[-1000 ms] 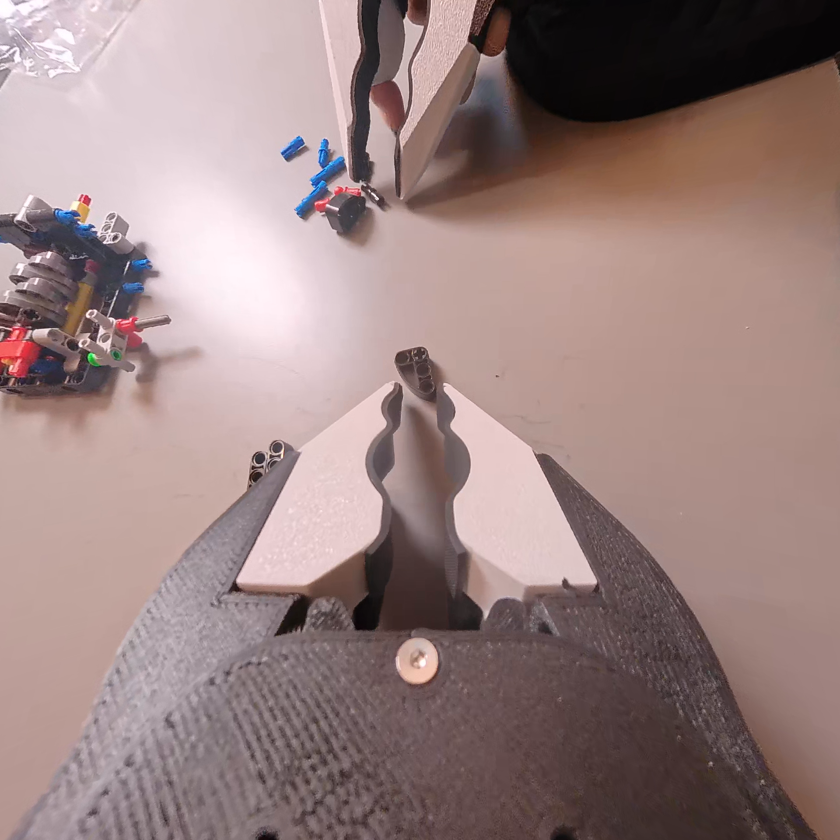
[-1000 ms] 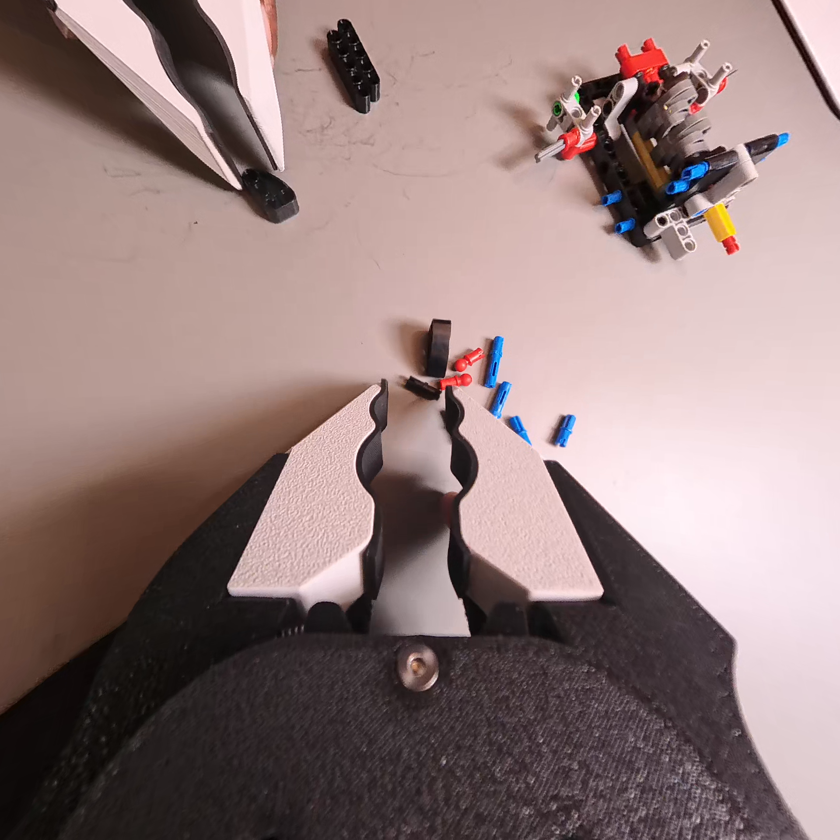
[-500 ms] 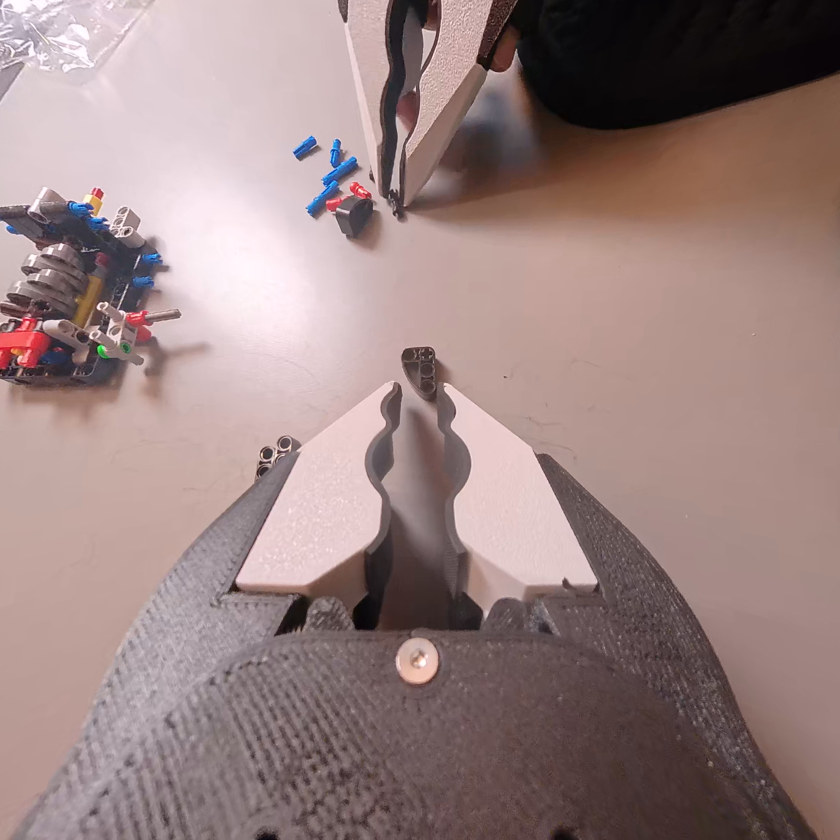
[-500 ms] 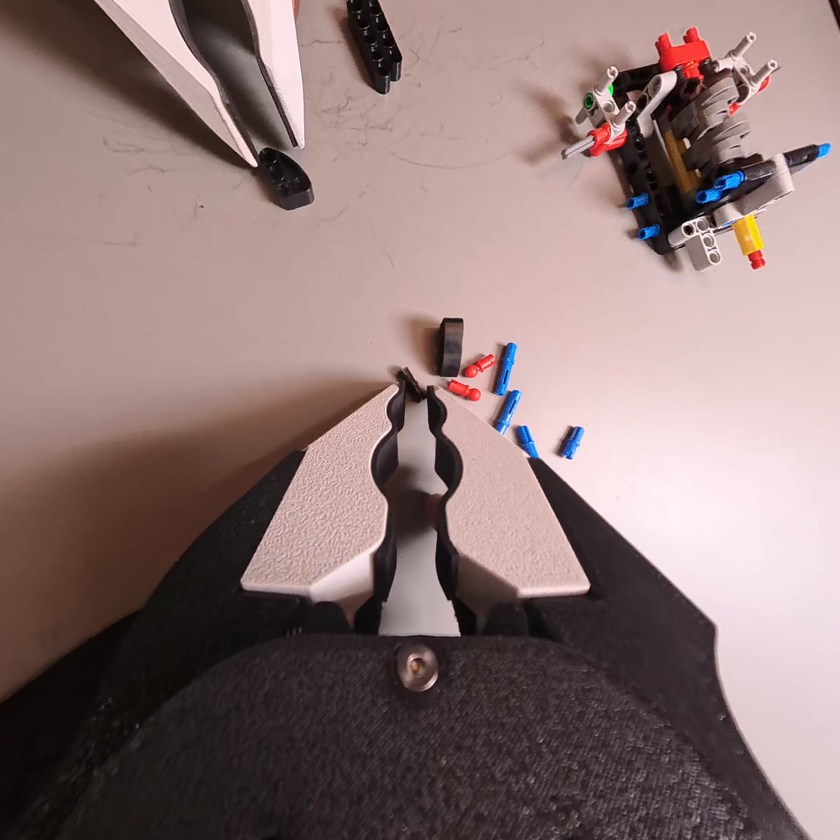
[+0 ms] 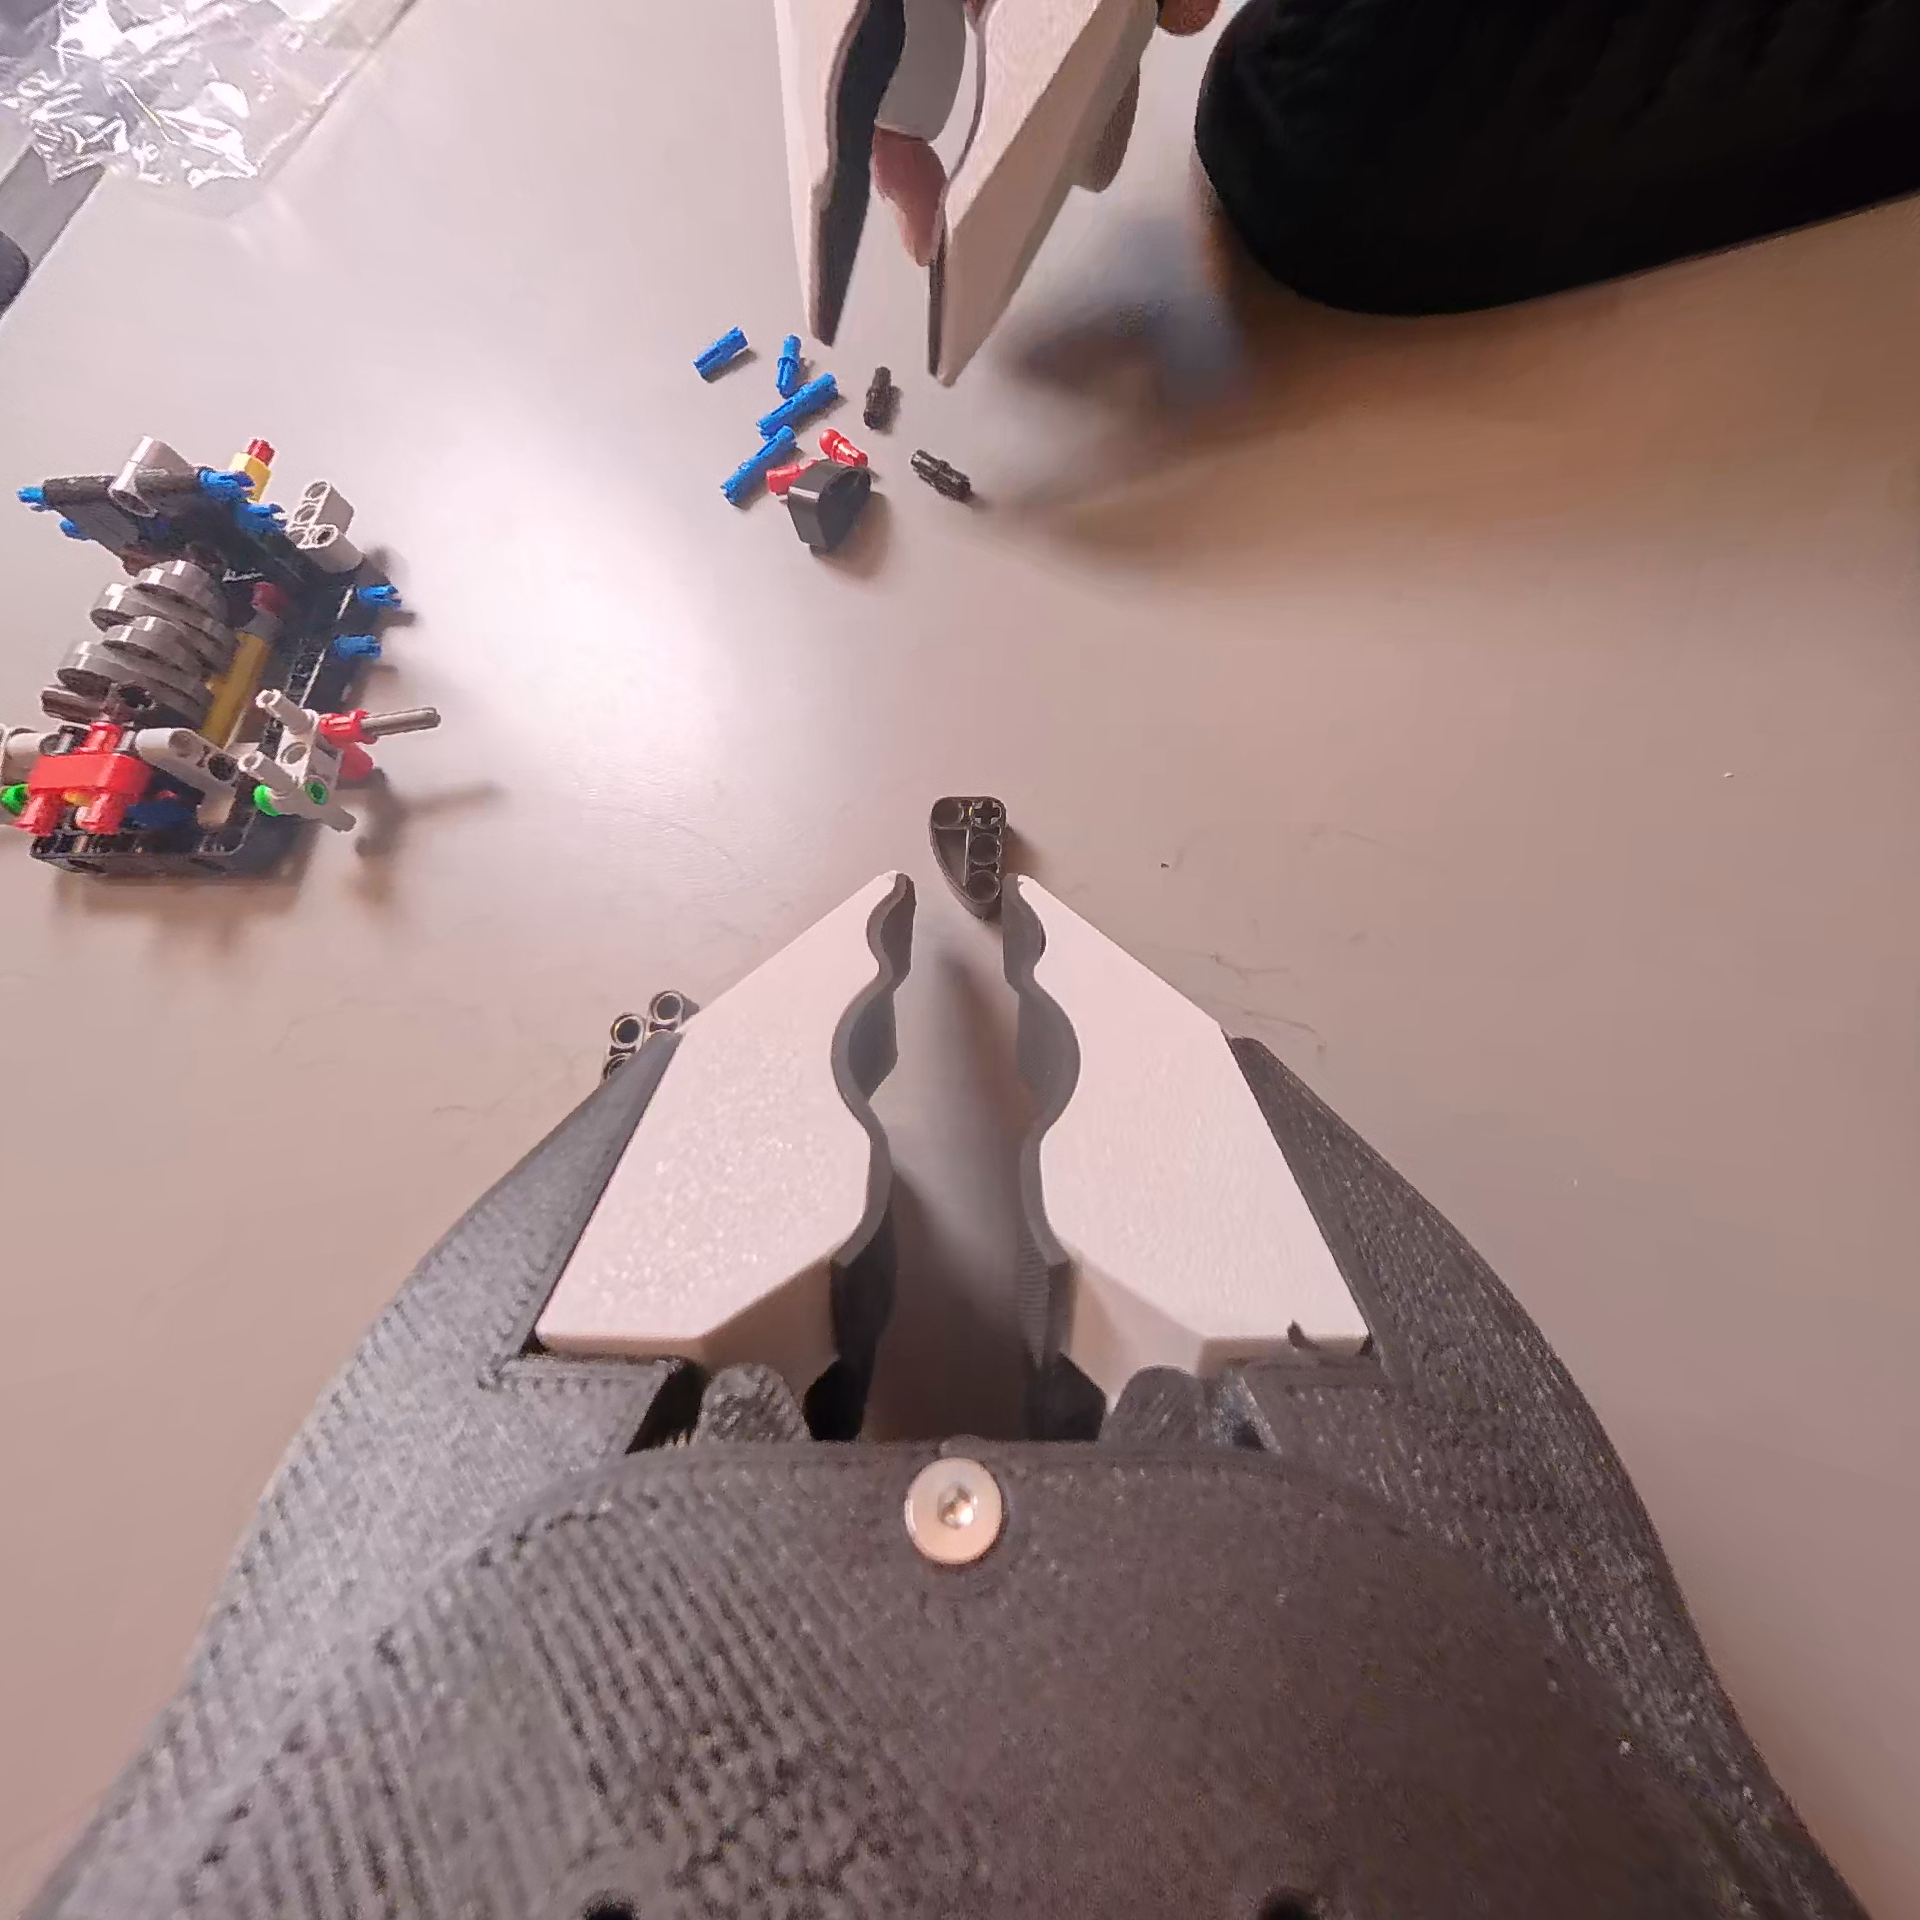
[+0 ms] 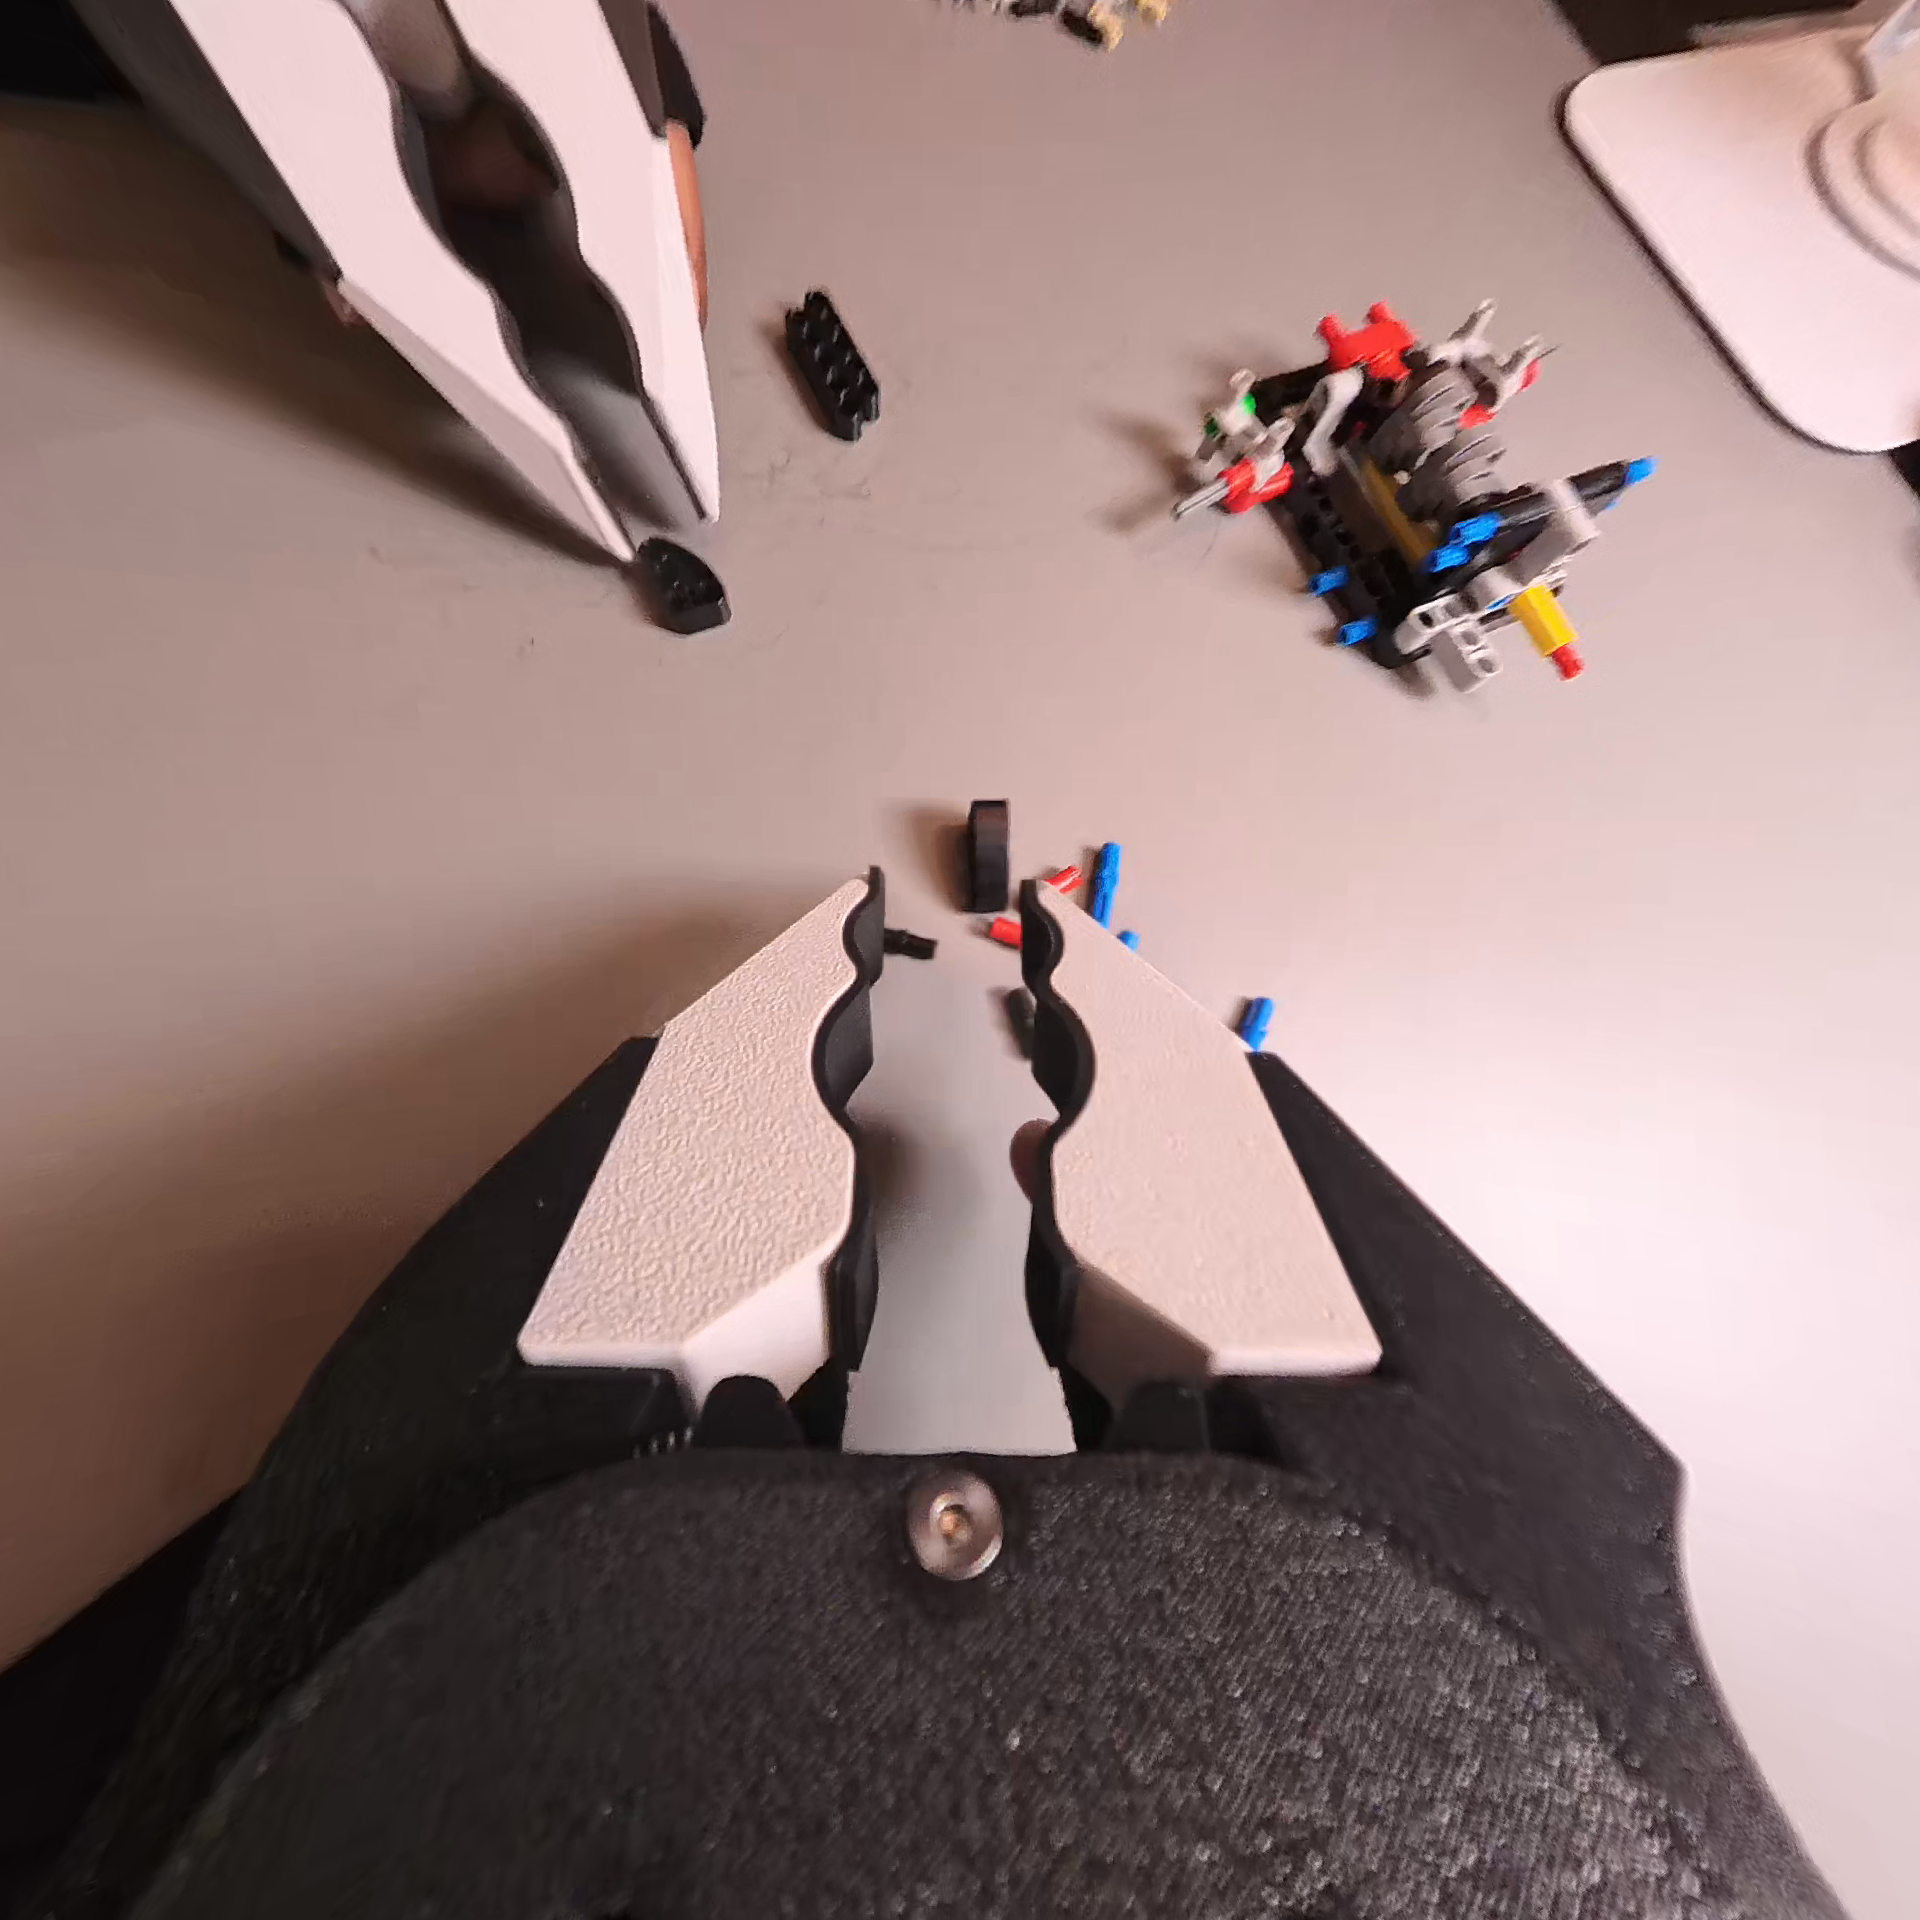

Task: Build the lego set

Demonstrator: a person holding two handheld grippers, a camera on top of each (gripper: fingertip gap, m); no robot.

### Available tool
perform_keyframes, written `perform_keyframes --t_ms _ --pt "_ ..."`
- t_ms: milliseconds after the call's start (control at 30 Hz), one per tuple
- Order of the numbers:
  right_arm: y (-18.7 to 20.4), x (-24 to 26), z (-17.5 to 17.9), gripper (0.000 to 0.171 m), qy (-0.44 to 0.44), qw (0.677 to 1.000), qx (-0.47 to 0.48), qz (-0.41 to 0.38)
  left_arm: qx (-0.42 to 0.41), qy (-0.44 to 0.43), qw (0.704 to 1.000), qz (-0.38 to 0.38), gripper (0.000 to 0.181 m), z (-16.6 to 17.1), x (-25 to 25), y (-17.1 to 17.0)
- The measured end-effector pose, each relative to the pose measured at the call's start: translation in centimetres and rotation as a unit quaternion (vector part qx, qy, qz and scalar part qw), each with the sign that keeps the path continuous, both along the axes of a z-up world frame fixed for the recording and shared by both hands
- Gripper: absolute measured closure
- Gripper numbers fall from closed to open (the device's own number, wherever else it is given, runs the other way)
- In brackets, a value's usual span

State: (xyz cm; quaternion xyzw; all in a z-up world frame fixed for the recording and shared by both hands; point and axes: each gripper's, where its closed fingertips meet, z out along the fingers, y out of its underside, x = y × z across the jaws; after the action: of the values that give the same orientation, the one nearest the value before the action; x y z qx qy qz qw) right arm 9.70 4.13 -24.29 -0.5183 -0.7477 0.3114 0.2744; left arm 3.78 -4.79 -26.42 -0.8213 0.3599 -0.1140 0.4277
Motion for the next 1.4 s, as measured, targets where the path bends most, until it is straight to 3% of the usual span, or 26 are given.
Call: perform_keyframes --t_ms 533,1067,1400 --pt "3.5 -0.9 2.7 0.143 0.099 0.992 -0.006 -0.083 0.034 -0.043 0.998 0.019 0.166 1.8 -0.4 0.5" --pt "5.0 -1.1 1.2 0.147 0.096 0.988 -0.026 -0.117 0.049 -0.062 0.996 0.047 0.168 2.5 -1.7 1.2" --pt "4.7 -1.5 0.6 0.146 0.093 0.989 -0.03 -0.115 0.11 -0.105 0.984 0.098 0.165 5.3 -4.0 2.1"
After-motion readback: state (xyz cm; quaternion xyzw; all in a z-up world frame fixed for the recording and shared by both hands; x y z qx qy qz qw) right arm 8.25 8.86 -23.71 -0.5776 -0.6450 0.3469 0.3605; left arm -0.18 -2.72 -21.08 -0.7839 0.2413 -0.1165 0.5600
